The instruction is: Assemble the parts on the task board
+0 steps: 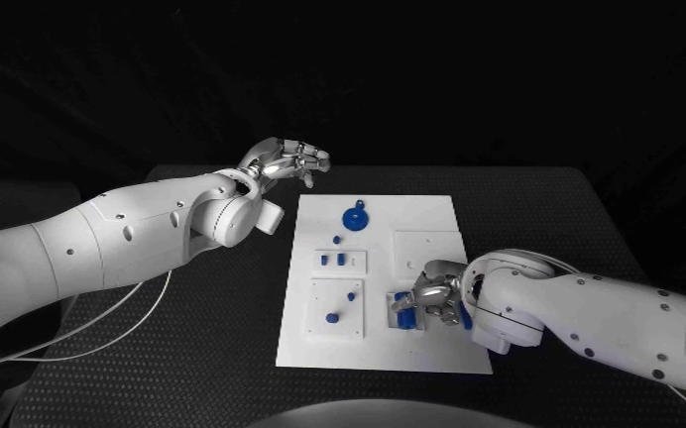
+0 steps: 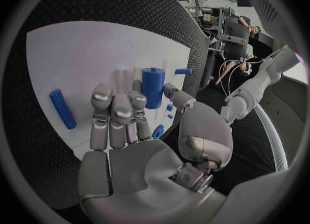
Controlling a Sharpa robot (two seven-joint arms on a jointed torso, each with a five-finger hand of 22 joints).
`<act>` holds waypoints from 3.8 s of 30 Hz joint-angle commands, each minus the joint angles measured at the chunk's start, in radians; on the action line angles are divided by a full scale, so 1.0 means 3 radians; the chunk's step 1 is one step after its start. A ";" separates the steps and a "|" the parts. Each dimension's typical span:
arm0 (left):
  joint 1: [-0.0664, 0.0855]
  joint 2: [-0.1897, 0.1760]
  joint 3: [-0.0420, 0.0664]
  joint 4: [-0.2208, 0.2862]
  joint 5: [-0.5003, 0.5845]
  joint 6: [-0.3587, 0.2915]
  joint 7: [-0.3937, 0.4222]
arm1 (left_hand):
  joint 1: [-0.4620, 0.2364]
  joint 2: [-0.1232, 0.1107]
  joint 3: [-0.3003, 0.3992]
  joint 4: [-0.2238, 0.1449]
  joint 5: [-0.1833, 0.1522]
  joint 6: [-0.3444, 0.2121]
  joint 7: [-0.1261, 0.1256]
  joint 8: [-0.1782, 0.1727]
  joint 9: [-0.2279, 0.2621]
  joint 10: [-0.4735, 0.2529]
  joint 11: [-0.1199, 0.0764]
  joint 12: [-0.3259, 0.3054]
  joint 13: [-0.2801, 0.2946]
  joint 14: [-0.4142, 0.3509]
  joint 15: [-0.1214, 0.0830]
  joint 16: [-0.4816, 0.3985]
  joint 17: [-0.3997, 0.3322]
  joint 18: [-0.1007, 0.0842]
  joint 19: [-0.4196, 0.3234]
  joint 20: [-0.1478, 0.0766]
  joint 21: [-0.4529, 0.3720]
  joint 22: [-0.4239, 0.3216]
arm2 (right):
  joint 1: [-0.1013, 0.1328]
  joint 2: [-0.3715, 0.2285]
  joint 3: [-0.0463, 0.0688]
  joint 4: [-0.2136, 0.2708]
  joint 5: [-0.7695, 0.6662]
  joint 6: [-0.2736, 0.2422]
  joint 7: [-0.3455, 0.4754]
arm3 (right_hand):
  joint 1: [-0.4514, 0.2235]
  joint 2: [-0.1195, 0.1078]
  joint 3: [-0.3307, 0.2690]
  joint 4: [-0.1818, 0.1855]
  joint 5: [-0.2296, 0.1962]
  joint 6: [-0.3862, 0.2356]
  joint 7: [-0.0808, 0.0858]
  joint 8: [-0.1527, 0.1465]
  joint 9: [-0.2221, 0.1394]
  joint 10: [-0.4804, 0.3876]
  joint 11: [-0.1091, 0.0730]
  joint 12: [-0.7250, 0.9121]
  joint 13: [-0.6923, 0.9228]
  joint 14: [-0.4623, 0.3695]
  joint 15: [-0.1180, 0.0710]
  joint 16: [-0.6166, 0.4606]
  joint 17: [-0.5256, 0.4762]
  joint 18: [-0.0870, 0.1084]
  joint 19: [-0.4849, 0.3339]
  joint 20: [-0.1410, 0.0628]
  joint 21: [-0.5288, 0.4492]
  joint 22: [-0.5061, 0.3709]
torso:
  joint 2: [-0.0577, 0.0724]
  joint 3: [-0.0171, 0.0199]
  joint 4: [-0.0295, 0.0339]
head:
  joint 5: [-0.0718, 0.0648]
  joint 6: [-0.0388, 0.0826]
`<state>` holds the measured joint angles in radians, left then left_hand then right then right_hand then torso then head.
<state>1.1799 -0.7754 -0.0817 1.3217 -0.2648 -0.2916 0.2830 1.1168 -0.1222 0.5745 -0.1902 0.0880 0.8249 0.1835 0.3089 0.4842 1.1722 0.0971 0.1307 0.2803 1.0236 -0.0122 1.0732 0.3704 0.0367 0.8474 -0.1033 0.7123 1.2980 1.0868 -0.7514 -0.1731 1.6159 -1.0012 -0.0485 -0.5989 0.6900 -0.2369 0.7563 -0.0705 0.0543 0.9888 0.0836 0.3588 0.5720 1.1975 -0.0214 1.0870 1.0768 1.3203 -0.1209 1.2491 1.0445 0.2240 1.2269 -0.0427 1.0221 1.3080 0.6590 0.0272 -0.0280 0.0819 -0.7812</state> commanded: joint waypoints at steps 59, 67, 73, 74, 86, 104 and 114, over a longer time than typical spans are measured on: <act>0.0004 -0.0016 0.0002 0.0010 0.0015 0.0045 0.0003 | -0.0058 -0.0003 0.0008 0.0064 0.0010 -0.0039 0.0004 -0.0029 0.0008 -0.0021 0.0012 0.0024 0.0003 0.0001 0.0015 -0.0020 0.0014 0.0038 0.0007 -0.0009 -0.0029 0.0016 | -0.0013 -0.0099 -0.0007 0.0078 -0.0167 0.0067 0.0247 | 0.0188 0.0271 -0.0712 -0.0526 -0.0019 0.0079 -0.0004 -0.0090 0.0137 0.0023 -0.0023 -0.0087 0.0069 -0.0023 -0.0035 -0.0013 -0.0016 0.0126 -0.0037 0.0002 0.0009 -0.0017 | 0.0000 -0.0001 0.0001 | 0.0013 0.0019; 0.0004 -0.0017 0.0002 0.0009 0.0015 0.0048 0.0000 | -0.0061 -0.0003 0.0008 0.0069 0.0011 -0.0039 0.0004 -0.0030 0.0009 -0.0022 0.0012 0.0024 0.0003 0.0001 0.0016 -0.0021 0.0015 0.0038 0.0007 -0.0009 -0.0031 0.0017 | -0.0013 -0.0121 -0.0007 0.0086 -0.0164 0.0005 0.0312 | 0.0111 0.0262 -0.0671 -0.0444 -0.0019 0.0089 -0.0007 -0.0108 0.0137 0.0027 -0.0027 -0.0097 0.0073 -0.0024 -0.0040 -0.0015 -0.0017 0.0126 -0.0039 -0.0004 0.0004 -0.0023 | 0.0000 0.0000 -0.0003 | 0.0023 0.0026; 0.0004 -0.0017 0.0002 0.0007 0.0015 0.0047 -0.0002 | -0.0062 -0.0003 0.0008 0.0071 0.0011 -0.0039 0.0004 -0.0030 0.0009 -0.0023 0.0012 0.0024 0.0003 0.0000 0.0016 -0.0021 0.0015 0.0039 0.0007 -0.0009 -0.0031 0.0017 | -0.0013 -0.0167 -0.0006 0.0114 -0.0166 0.0017 0.0354 | 0.0045 0.0149 -0.0601 -0.0333 -0.0018 0.0093 -0.0009 -0.0124 0.0139 0.0028 -0.0028 -0.0103 0.0078 -0.0023 -0.0043 -0.0016 -0.0018 0.0126 -0.0032 -0.0012 0.0002 -0.0030 | 0.0000 0.0001 -0.0003 | 0.0023 0.0028; 0.0004 -0.0017 0.0002 0.0007 0.0015 0.0048 -0.0002 | -0.0062 -0.0003 0.0008 0.0071 0.0011 -0.0039 0.0004 -0.0030 0.0009 -0.0023 0.0012 0.0024 0.0003 0.0000 0.0016 -0.0021 0.0015 0.0039 0.0007 -0.0009 -0.0031 0.0017 | -0.0013 -0.0177 -0.0005 0.0125 -0.0166 0.0039 0.0367 | 0.0040 0.0132 -0.0586 -0.0317 -0.0018 0.0094 -0.0009 -0.0126 0.0141 0.0028 -0.0029 -0.0104 0.0079 -0.0022 -0.0043 -0.0016 -0.0018 0.0126 -0.0031 -0.0014 0.0002 -0.0030 | 0.0000 0.0001 -0.0003 | 0.0023 0.0028; 0.0004 -0.0020 0.0001 0.0010 0.0015 0.0052 -0.0008 | -0.0063 -0.0004 0.0008 0.0075 0.0011 -0.0041 0.0004 -0.0031 0.0010 -0.0025 0.0012 0.0024 0.0002 0.0000 0.0016 -0.0022 0.0016 0.0039 0.0006 -0.0009 -0.0033 0.0019 | -0.0013 -0.0228 -0.0003 0.0192 -0.0166 0.0249 0.0437 | 0.0173 -0.0048 -0.0504 -0.0329 -0.0017 0.0096 -0.0008 -0.0141 0.0167 0.0032 -0.0029 -0.0106 0.0098 -0.0020 -0.0044 -0.0010 -0.0015 0.0126 -0.0023 -0.0031 0.0019 -0.0027 | 0.0000 -0.0002 -0.0002 | 0.0019 0.0036; 0.0004 -0.0023 0.0001 0.0013 0.0015 0.0053 -0.0009 | -0.0062 -0.0006 0.0010 0.0079 0.0012 -0.0042 0.0004 -0.0032 0.0011 -0.0028 0.0013 0.0024 0.0002 -0.0001 0.0016 -0.0024 0.0017 0.0040 0.0006 -0.0009 -0.0035 0.0021 | -0.0013 -0.0121 -0.0004 0.0096 -0.0394 0.0142 0.0277 | 0.0424 0.0237 -0.0566 -0.0533 -0.0019 0.0134 -0.0010 -0.0152 0.0202 0.0053 -0.0030 -0.0116 0.0113 -0.0021 -0.0040 0.0000 -0.0008 0.0126 -0.0029 -0.0004 0.0037 -0.0022 | 0.0000 -0.0001 0.0000 | 0.0014 0.0028; 0.0004 -0.0022 0.0001 0.0013 0.0015 0.0054 -0.0008 | -0.0063 -0.0005 0.0011 0.0083 0.0011 -0.0042 0.0005 -0.0032 0.0012 -0.0029 0.0013 0.0025 0.0002 -0.0001 0.0016 -0.0024 0.0018 0.0040 0.0006 -0.0009 -0.0036 0.0022 | -0.0014 -0.0061 -0.0004 0.0043 -0.0493 0.0055 0.0180 | 0.0291 0.0513 -0.0585 -0.0480 -0.0019 0.0170 -0.0021 -0.0166 0.0202 0.0072 -0.0040 -0.0127 0.0113 -0.0021 -0.0045 0.0008 -0.0004 0.0126 -0.0035 0.0010 0.0039 -0.0024 | 0.0000 -0.0001 0.0000 | 0.0015 0.0024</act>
<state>1.1800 -0.7830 -0.0820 1.3228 -0.2647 -0.2879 0.2747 1.1085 -0.1218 0.5768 -0.1705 0.0880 0.8179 0.1836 0.3051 0.4869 1.1678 0.1011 0.1346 0.2804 1.0236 -0.0122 1.0695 0.3750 0.0379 0.8475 -0.1032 0.7046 1.3036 1.0832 -0.7716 -0.1747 1.6349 -1.1116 -0.0141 -0.5195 0.7779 -0.1004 0.5756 -0.2177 0.0542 1.0226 0.0681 0.3132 0.6312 1.2118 -0.0358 1.0521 1.1100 1.3147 -0.1296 1.2490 1.0423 0.2247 1.2202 -0.0462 1.0281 1.3000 0.6591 0.0267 -0.0279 0.0864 -0.7732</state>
